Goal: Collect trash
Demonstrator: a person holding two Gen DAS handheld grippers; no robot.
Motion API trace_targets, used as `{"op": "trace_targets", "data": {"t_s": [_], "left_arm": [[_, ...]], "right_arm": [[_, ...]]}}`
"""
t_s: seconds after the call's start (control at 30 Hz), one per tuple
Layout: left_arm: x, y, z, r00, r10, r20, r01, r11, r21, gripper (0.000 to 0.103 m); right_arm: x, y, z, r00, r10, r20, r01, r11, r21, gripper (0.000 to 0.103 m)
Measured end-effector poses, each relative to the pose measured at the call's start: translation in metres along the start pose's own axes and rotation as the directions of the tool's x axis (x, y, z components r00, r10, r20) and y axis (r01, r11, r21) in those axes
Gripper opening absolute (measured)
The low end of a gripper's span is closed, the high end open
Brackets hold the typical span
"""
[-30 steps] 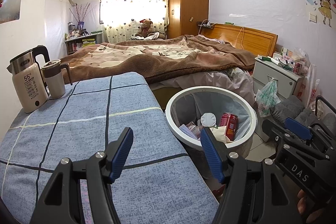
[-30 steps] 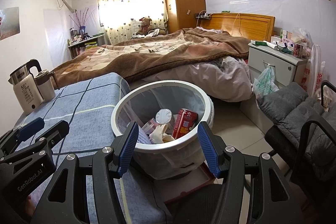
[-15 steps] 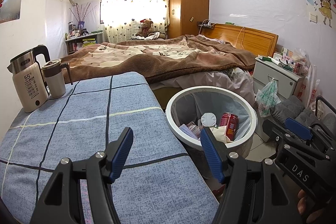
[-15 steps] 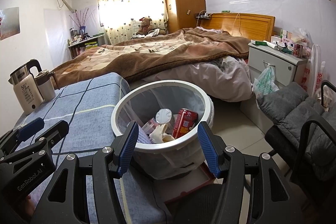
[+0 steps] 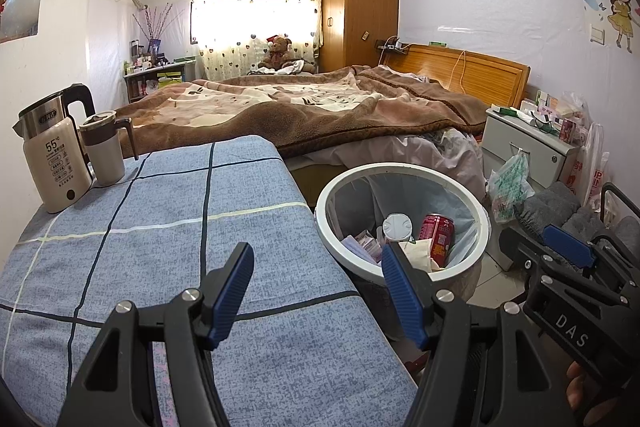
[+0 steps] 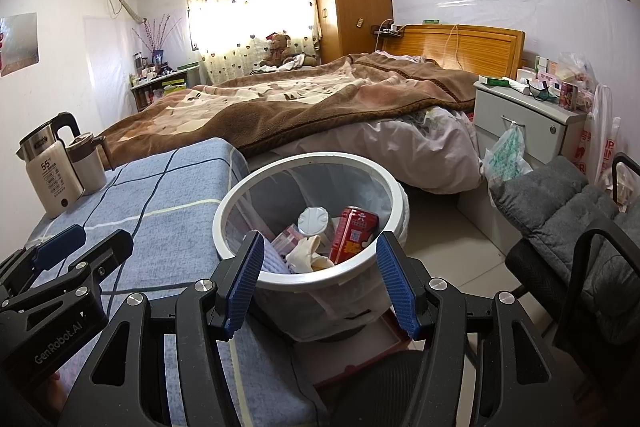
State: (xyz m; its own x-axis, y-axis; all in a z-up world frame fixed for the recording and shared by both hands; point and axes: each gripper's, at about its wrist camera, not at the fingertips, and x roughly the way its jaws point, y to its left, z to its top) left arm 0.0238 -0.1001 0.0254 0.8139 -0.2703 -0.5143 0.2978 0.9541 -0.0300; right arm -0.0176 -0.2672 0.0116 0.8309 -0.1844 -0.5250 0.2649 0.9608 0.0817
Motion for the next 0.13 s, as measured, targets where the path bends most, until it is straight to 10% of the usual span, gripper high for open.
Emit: {"op": "trace_targets", "data": {"t_s": [0.13], "left_arm": [[0.0013, -0.0002, 0.0004, 1.0, -0.001, -0.001, 0.001, 1.0, -0.001, 0.068]], "right_arm": [[-0.0001, 0.0002, 0.0004, 1.0, -0.001, 0.0, 0.001, 1.0, 0.001, 0.059]]}}
